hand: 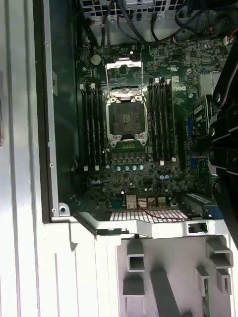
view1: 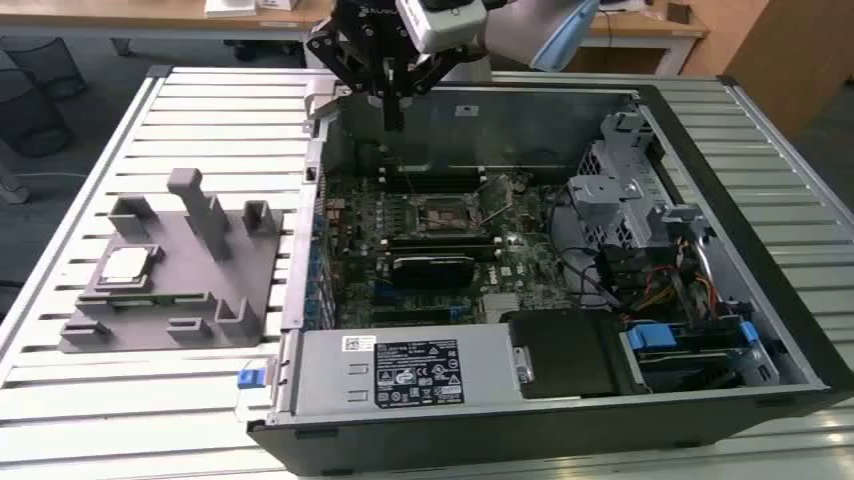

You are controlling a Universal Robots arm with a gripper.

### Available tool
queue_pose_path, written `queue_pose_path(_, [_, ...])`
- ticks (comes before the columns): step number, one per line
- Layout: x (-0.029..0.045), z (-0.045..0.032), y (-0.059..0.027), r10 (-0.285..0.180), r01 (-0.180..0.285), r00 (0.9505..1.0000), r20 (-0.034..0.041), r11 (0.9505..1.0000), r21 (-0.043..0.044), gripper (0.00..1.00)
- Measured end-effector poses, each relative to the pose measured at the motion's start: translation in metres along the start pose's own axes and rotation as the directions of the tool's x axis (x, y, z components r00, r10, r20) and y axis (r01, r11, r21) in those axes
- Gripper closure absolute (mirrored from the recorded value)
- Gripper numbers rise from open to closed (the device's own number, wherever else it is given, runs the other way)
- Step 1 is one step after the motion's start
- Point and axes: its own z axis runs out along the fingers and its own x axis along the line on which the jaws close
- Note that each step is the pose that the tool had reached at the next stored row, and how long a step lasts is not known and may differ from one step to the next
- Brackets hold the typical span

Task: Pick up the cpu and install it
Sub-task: 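Reach for the cpu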

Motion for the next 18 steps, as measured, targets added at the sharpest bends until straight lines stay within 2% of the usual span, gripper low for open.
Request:
queue_pose_path(1, [0.0000,0.0000,0.0000,0.000,0.000,1.0000,0.0000,1.0000,0.0000,0.89])
queue_pose_path(3, [0.0071,0.0000,-0.0005,0.000,0.000,1.0000,0.0000,1.0000,0.0000,0.89])
queue_pose_path(18, [0.0102,0.0000,-0.0008,0.000,0.000,1.0000,0.0000,1.0000,0.0001,0.89])
